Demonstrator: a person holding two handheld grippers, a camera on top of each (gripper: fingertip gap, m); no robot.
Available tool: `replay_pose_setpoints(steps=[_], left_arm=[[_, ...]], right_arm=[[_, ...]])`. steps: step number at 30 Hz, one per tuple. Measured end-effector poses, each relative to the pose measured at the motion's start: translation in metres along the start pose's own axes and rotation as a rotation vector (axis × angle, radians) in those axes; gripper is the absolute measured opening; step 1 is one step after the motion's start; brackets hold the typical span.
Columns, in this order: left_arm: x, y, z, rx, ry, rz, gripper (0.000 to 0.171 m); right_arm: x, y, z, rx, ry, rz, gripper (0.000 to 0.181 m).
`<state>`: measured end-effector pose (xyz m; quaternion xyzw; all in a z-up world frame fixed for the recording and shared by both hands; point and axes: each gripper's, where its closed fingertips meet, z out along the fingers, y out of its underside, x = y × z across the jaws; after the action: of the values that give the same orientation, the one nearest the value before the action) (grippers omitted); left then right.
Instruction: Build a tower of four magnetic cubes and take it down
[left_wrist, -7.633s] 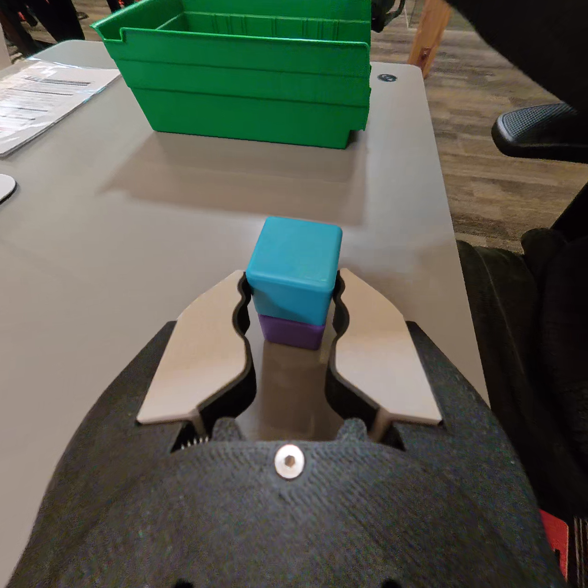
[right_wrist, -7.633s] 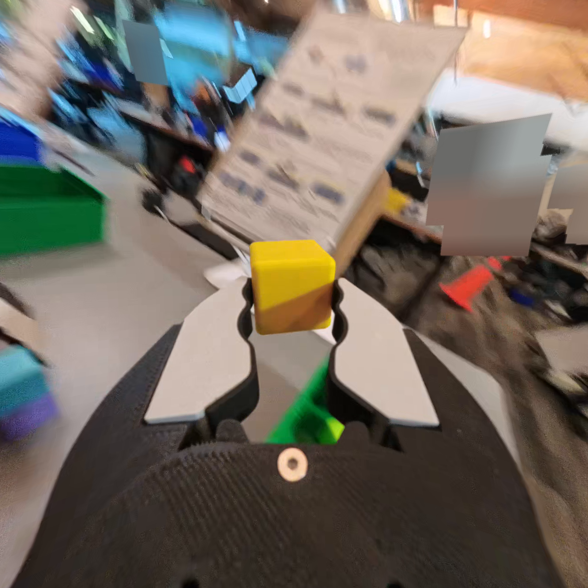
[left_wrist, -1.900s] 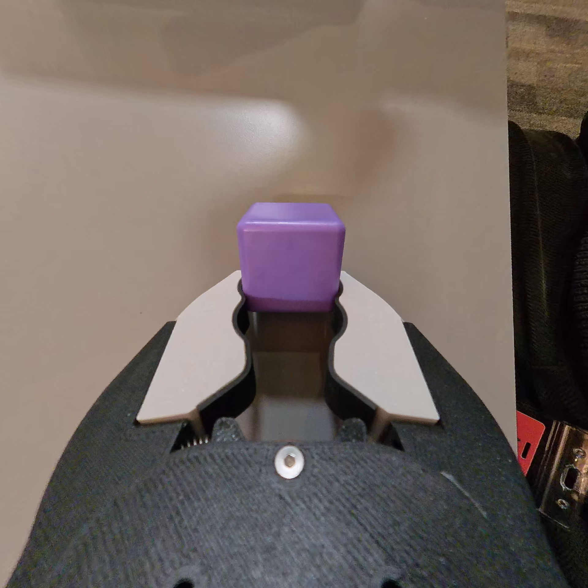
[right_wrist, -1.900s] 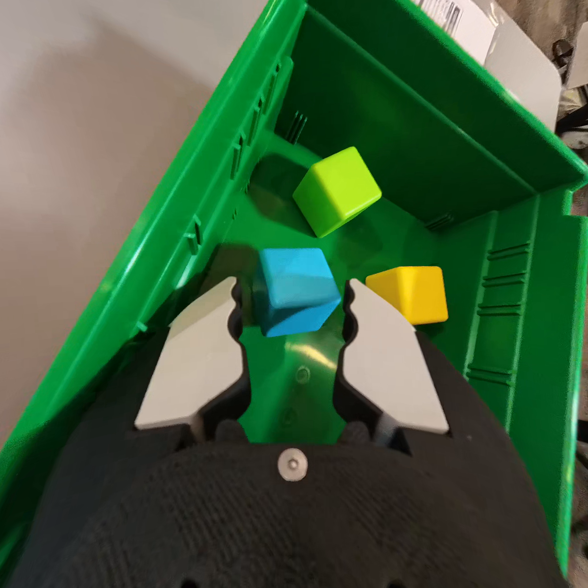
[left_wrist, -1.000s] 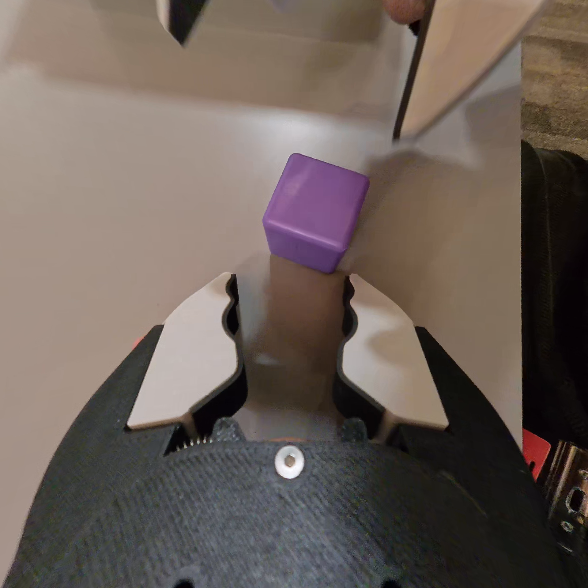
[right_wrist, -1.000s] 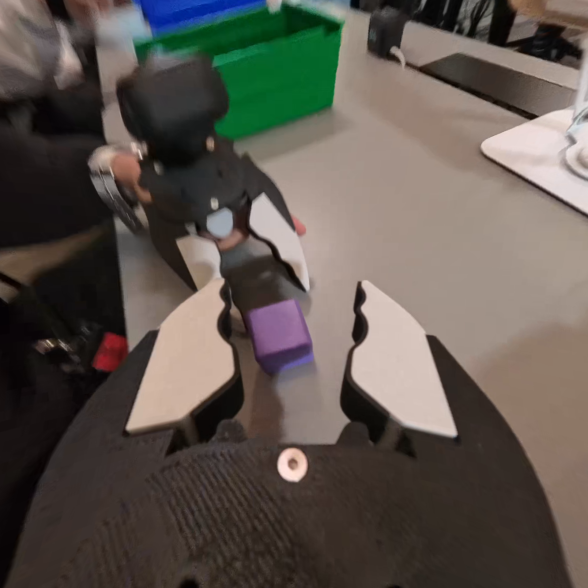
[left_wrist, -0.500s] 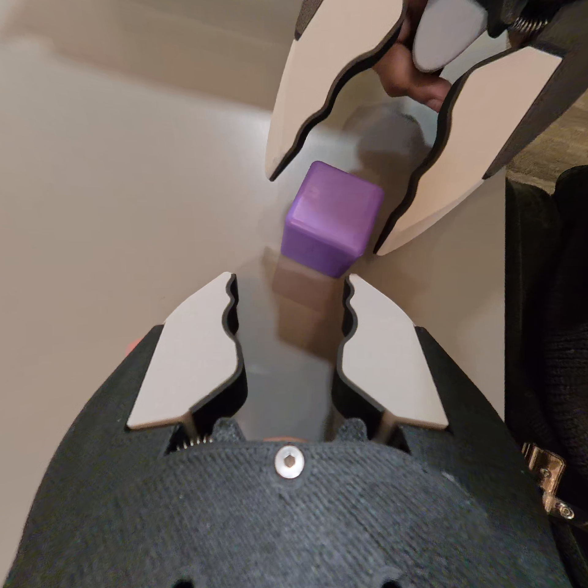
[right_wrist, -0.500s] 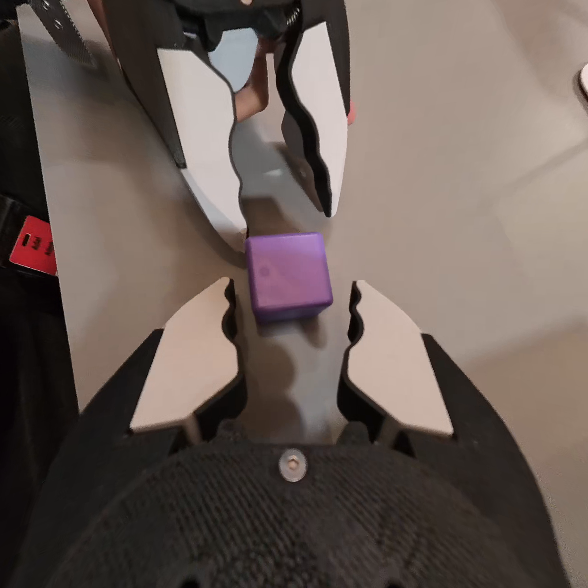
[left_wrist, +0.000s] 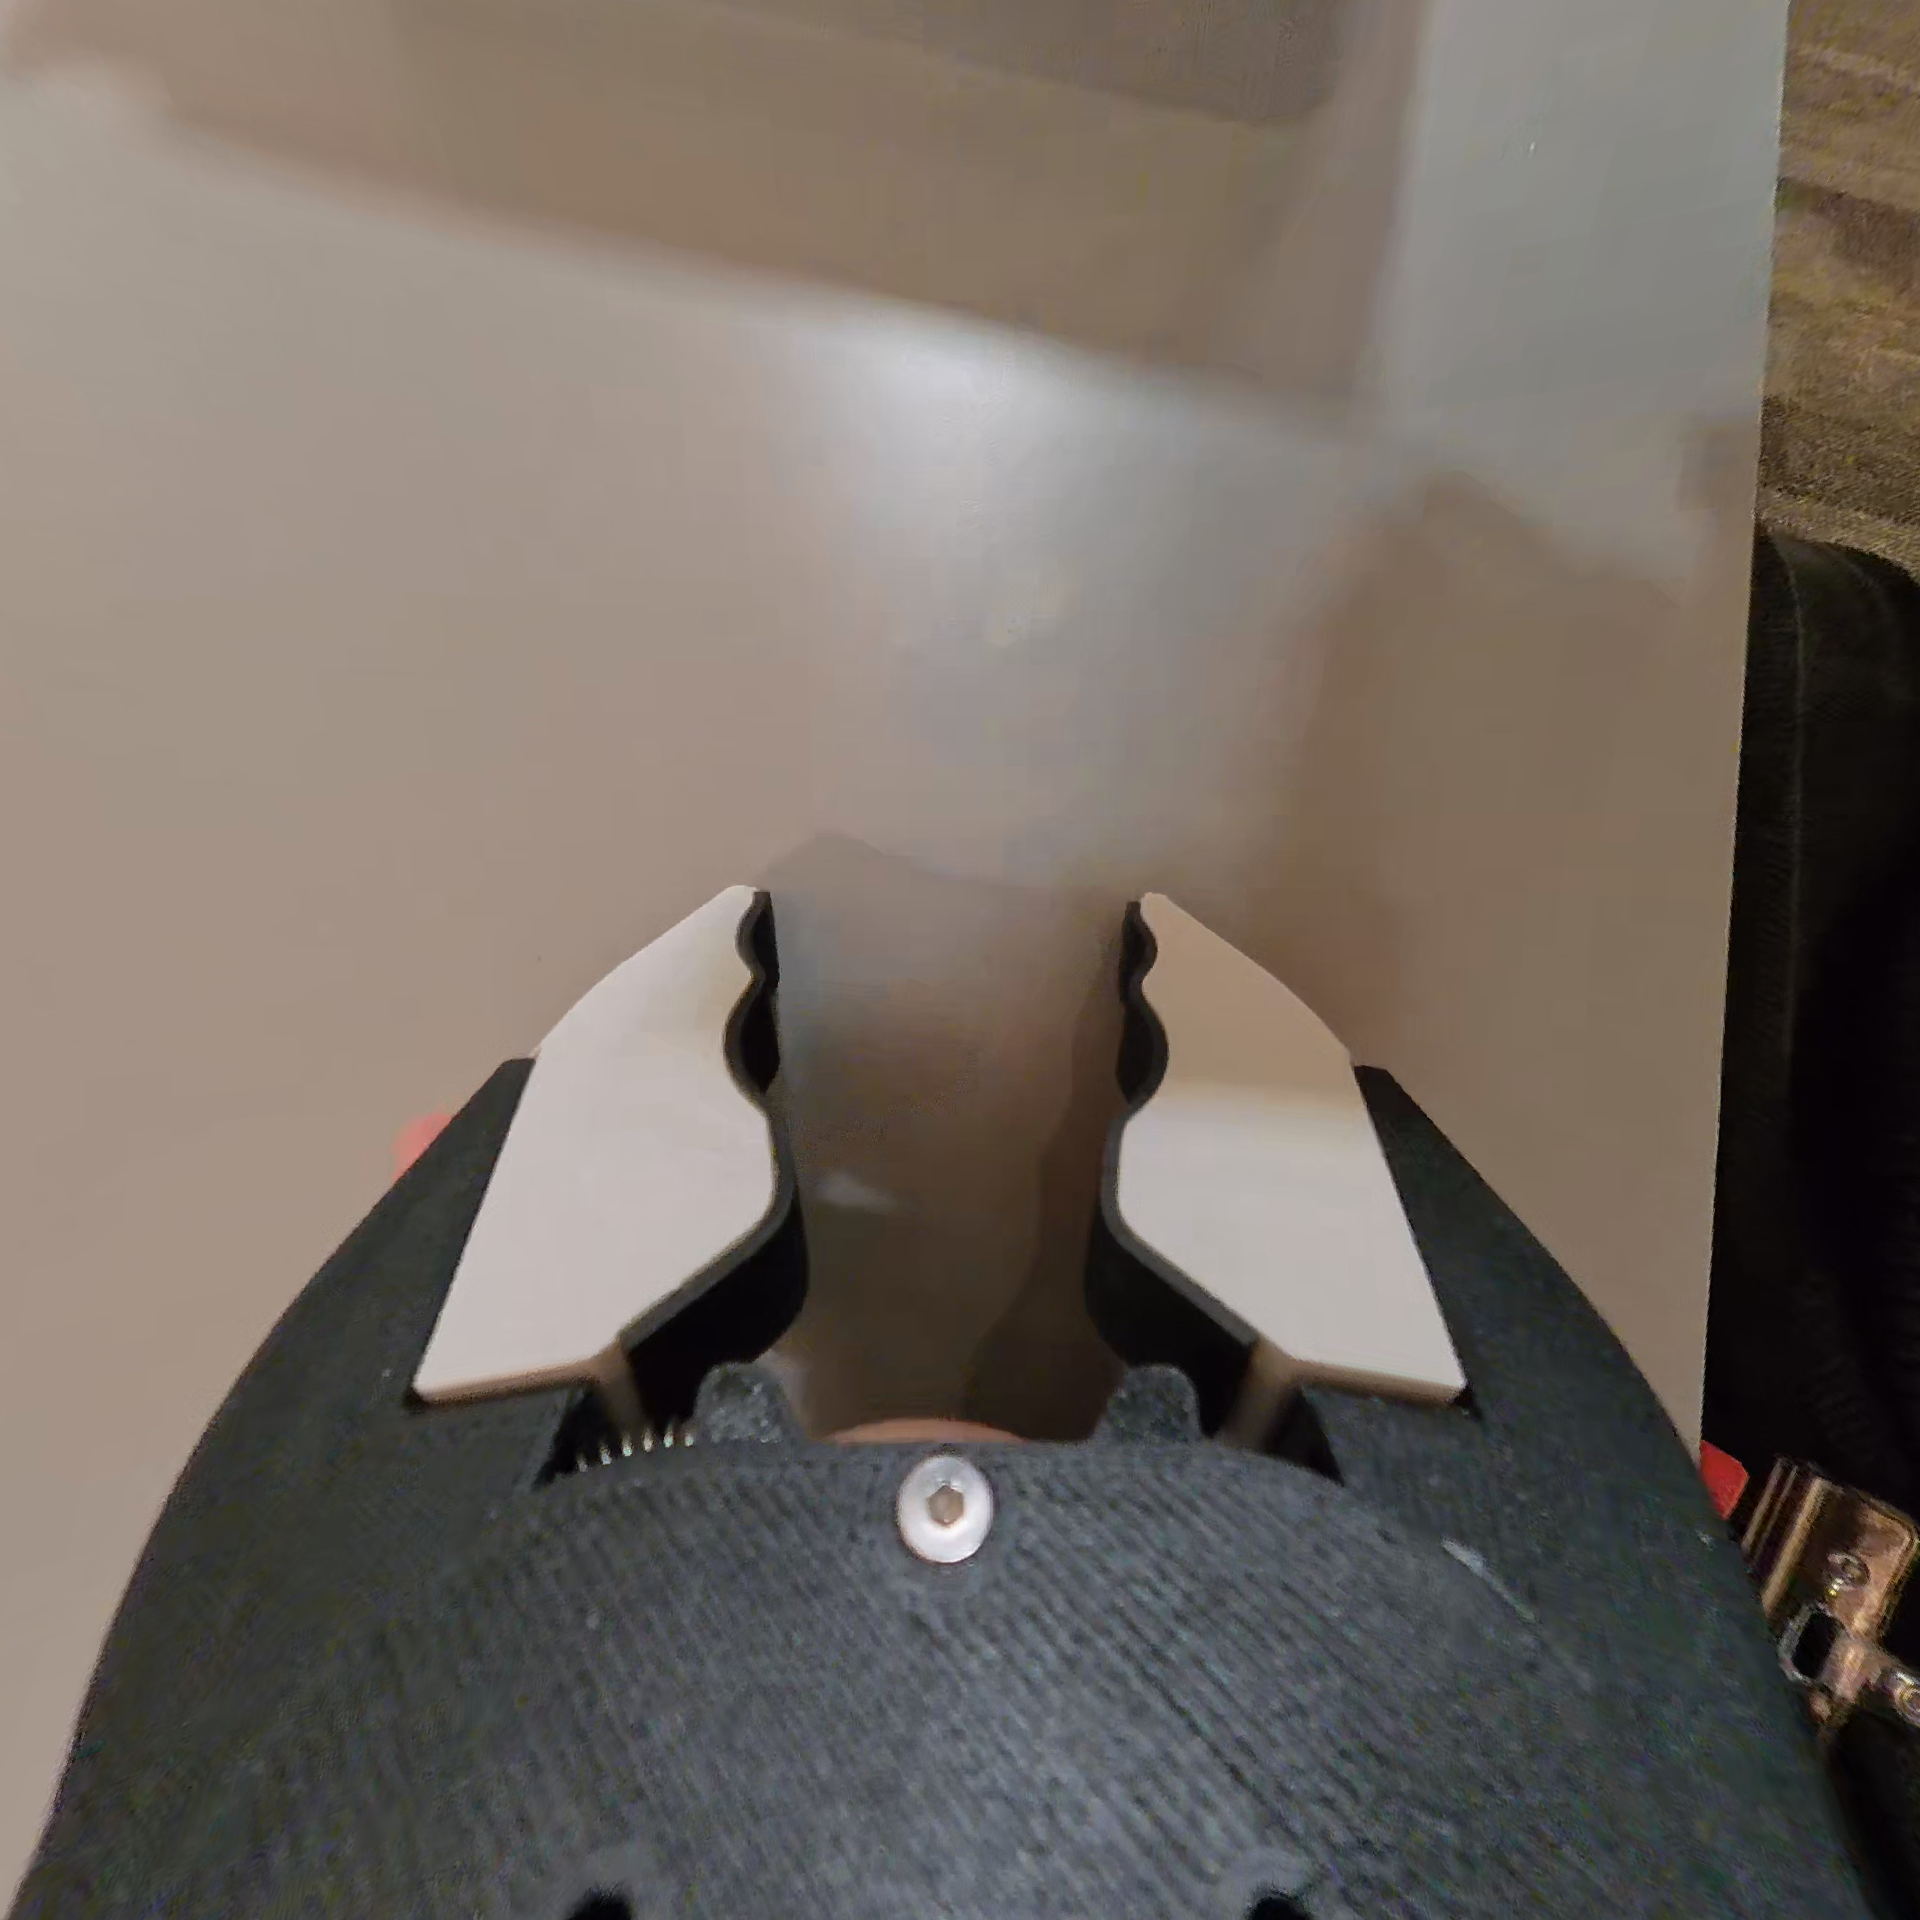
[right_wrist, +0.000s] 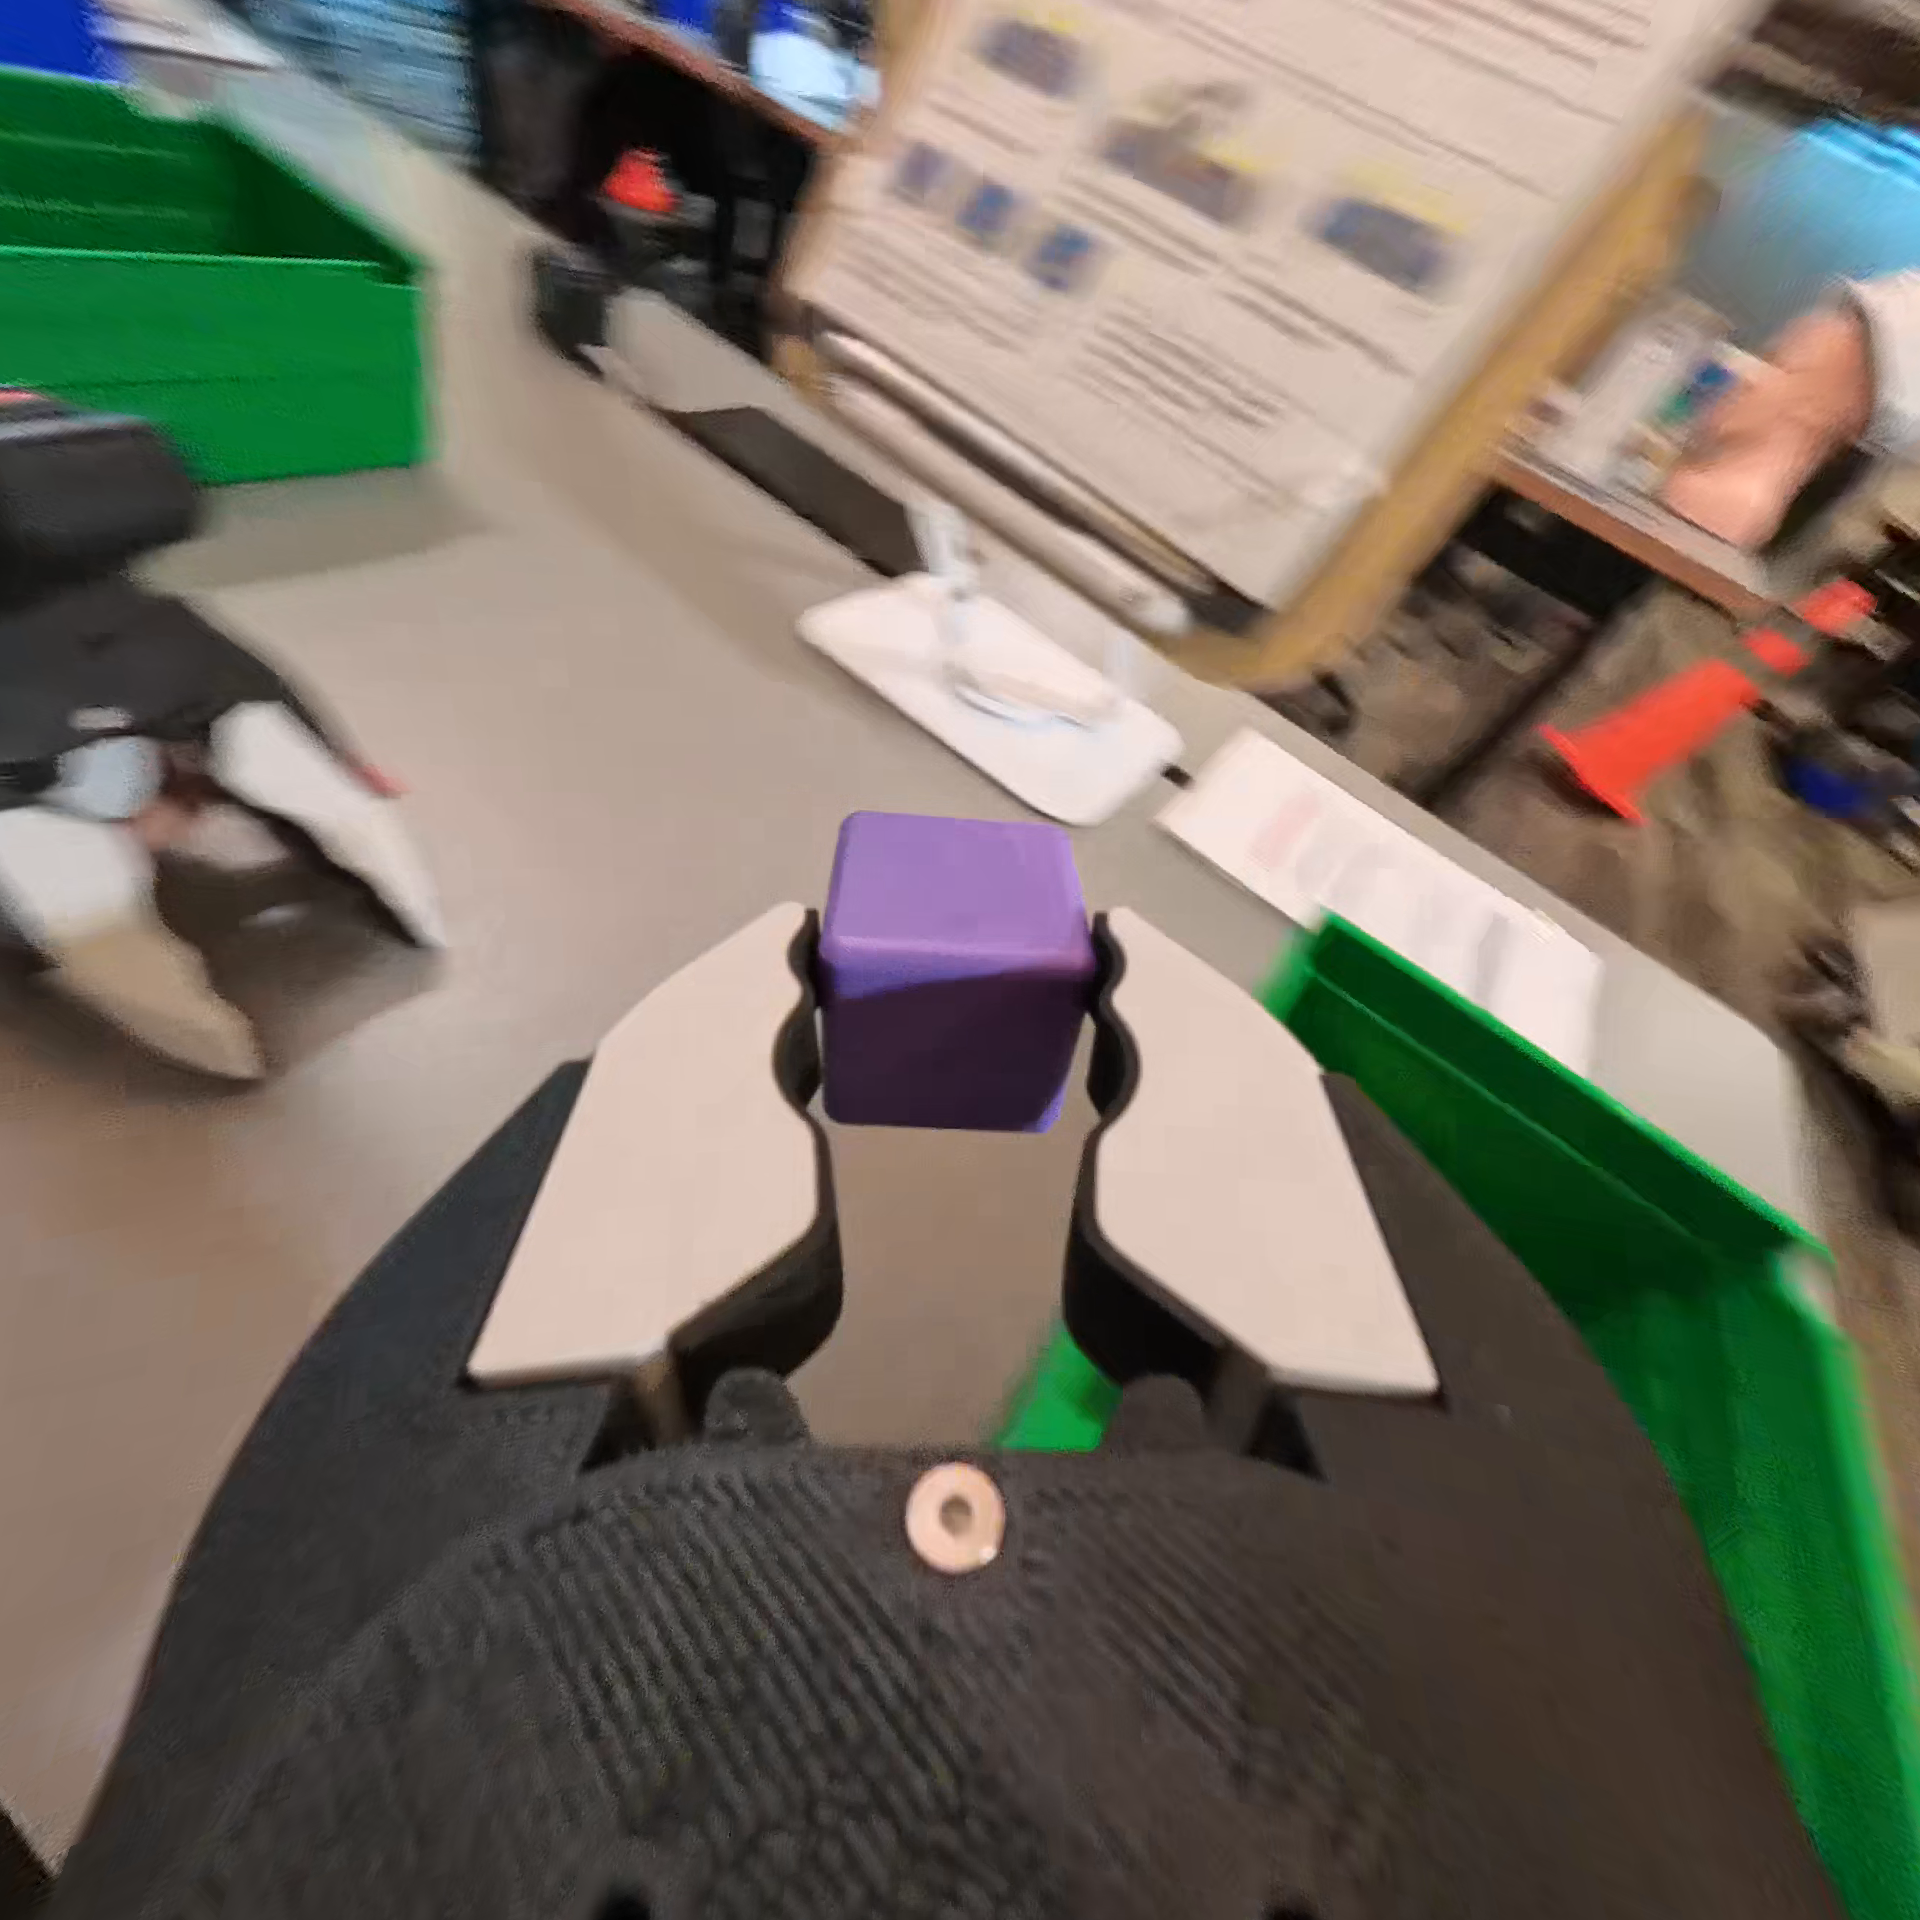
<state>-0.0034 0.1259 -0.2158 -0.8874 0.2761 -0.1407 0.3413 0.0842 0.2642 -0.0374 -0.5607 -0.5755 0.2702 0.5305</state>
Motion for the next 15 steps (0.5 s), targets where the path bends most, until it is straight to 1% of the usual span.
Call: replay_pose_setpoints(steps=[2, 4, 5, 6, 9, 12, 15], left_arm=[[0.0, 0.001, 0.0, -0.005, -0.01, 0.011, 0.065], [0.0, 0.001, 0.001, -0.007, -0.014, 0.017, 0.066], [0.0, 0.001, 0.001, -0.007, -0.013, 0.015, 0.066], [0.0, 0.001, 0.001, -0.006, -0.01, 0.011, 0.066], [0.0, 0.0, 0.0, 0.0, 0.002, -0.006, 0.064], [-0.001, 0.0, 0.0, 0.003, 0.009, -0.018, 0.063], [-0.001, 0.0, 0.0, 0.003, 0.007, -0.017, 0.063]], right_arm=[[0.063, 0.022, -0.033, -0.081, 0.176, 0.071, 0.05], [0.116, 0.06, -0.064, -0.219, 0.331, 0.111, 0.05], [0.133, 0.08, -0.077, -0.287, 0.38, 0.143, 0.05], [0.142, 0.102, -0.085, -0.359, 0.391, 0.198, 0.05], [0.14, 0.153, -0.09, -0.544, 0.337, 0.355, 0.05], [0.132, 0.189, -0.088, -0.719, 0.321, 0.368, 0.05], [0.126, 0.213, -0.086, -0.828, 0.323, 0.344, 0.05]])
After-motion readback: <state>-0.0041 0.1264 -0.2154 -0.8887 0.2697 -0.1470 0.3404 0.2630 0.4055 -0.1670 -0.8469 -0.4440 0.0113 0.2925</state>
